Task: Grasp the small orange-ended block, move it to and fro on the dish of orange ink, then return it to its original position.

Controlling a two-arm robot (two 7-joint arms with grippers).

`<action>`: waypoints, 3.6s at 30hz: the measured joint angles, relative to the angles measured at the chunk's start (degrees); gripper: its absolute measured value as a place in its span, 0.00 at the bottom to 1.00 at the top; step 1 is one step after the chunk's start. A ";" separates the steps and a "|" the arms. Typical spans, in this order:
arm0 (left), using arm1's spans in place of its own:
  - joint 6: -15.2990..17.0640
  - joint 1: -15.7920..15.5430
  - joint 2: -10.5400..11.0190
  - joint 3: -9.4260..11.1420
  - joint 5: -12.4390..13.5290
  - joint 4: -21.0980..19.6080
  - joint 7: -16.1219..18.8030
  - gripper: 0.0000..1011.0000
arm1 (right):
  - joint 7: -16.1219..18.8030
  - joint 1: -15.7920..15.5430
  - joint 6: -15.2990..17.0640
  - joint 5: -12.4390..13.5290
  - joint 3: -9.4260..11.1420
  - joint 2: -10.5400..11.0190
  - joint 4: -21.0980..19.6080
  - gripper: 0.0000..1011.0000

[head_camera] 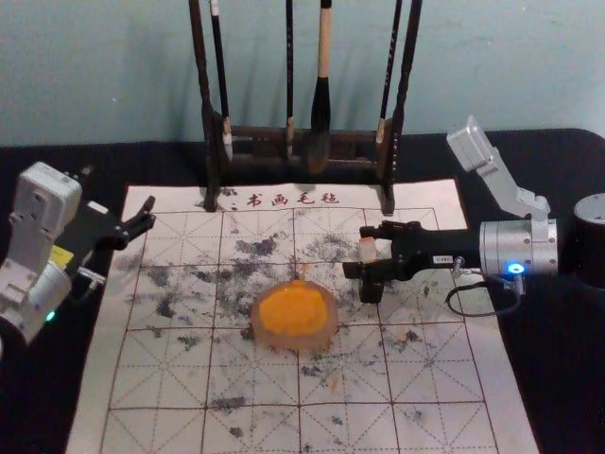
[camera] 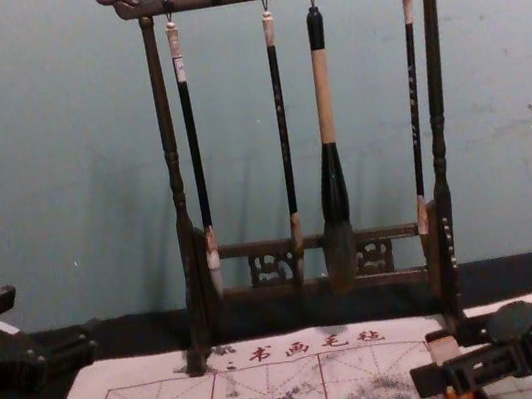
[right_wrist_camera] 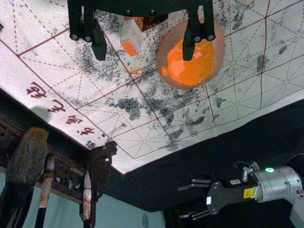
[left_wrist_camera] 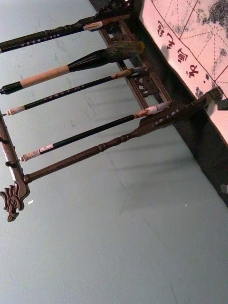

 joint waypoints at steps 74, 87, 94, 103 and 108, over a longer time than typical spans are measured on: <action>0.00 0.00 0.00 0.00 0.00 0.00 0.00 0.99 | -1.20 -0.43 0.49 0.12 0.40 0.36 -0.77 0.11; 0.00 0.00 0.00 0.00 0.00 0.00 0.00 0.99 | -8.10 -5.15 -3.08 0.65 4.03 4.42 -12.14 0.11; 0.00 0.00 0.00 0.00 0.00 0.00 0.00 0.99 | -16.26 -10.49 -7.23 -0.64 7.60 6.35 -22.22 0.11; 0.00 0.00 0.00 0.00 0.00 0.00 0.00 0.99 | -25.42 -15.92 -11.57 -4.59 9.42 3.68 -29.40 0.11; 0.00 0.00 0.00 0.00 0.00 0.00 0.00 0.99 | -27.65 -17.65 -12.80 -6.82 8.53 1.07 -29.87 0.11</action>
